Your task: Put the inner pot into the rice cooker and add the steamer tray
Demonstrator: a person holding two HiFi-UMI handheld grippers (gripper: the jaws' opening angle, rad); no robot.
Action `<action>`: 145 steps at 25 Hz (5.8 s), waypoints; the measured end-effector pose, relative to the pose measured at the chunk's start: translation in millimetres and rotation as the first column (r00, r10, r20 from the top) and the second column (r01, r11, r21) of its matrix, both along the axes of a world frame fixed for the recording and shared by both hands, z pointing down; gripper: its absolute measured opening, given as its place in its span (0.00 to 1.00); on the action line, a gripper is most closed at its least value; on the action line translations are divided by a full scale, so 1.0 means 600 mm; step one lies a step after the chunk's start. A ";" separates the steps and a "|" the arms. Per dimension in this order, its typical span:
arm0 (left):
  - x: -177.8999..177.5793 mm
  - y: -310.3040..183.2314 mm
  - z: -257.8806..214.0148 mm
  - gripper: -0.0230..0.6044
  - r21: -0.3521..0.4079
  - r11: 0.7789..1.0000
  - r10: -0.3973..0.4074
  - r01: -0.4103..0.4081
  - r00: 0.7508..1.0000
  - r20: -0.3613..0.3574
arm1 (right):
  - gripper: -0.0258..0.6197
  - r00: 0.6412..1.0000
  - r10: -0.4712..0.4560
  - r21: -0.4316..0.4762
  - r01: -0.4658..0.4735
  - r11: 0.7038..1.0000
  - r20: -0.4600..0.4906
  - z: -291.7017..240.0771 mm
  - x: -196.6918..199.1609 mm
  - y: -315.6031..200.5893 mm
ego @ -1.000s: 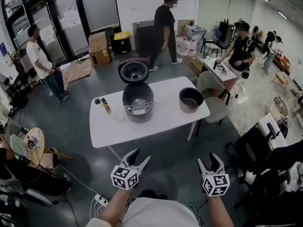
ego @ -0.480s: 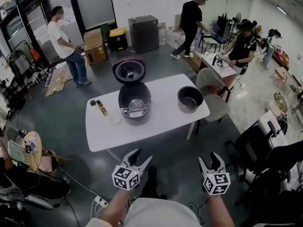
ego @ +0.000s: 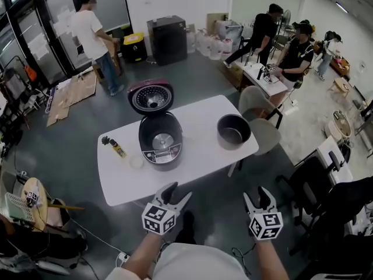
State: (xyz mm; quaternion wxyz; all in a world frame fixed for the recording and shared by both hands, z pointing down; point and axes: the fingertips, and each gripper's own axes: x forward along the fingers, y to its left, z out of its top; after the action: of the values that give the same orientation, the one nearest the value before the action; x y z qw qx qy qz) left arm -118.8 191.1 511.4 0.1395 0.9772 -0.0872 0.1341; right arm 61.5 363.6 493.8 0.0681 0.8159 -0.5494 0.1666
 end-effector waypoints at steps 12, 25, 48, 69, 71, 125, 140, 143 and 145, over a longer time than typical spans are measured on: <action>0.113 -0.173 -0.008 0.46 -0.002 0.991 0.131 -0.131 0.991 0.001 | 0.46 0.997 0.071 -0.016 -0.071 0.997 -0.012 -0.006 0.072 -0.180; 0.183 -0.235 0.020 0.45 -0.043 0.985 0.170 -0.169 0.985 0.032 | 0.46 0.991 0.130 -0.041 -0.130 0.991 0.008 0.015 0.137 -0.227; 0.509 -0.302 0.116 0.46 -0.093 0.995 0.050 -0.038 0.990 0.133 | 0.46 0.994 -0.040 -0.157 0.055 0.986 0.098 0.144 0.478 -0.354; 0.699 -0.336 0.360 0.48 -0.223 0.970 -0.002 0.094 0.925 0.380 | 0.46 0.966 -0.095 -0.381 0.184 0.906 0.243 0.402 0.670 -0.428; 0.708 -0.338 0.383 0.49 -0.234 0.966 -0.009 0.114 0.914 0.406 | 0.46 0.962 -0.097 -0.402 0.196 0.894 0.255 0.424 0.679 -0.431; 0.512 -0.472 0.251 0.19 -0.023 0.911 -0.352 0.412 0.806 0.477 | 0.13 0.946 -0.284 -0.346 0.321 0.882 0.154 0.258 0.520 -0.643; 0.354 -0.526 0.152 0.19 0.046 0.843 -0.505 0.536 0.760 0.409 | 0.13 0.899 -0.427 -0.275 0.437 0.856 0.099 0.160 0.374 -0.739; 0.315 -0.530 0.140 0.20 0.055 0.822 -0.537 0.566 0.741 0.402 | 0.13 0.882 -0.462 -0.269 0.469 0.842 0.091 0.149 0.338 -0.755; 0.289 -0.535 0.134 0.20 0.060 0.809 -0.556 0.585 0.728 0.402 | 0.13 0.870 -0.484 -0.266 0.489 0.831 0.089 0.144 0.314 -0.766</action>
State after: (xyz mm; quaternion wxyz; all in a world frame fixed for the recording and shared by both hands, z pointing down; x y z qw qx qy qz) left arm 54.7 -129.9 592.0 0.1873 0.8485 -0.4048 0.2847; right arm 249.7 -96.0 580.0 0.2179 0.6297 -0.7103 0.2270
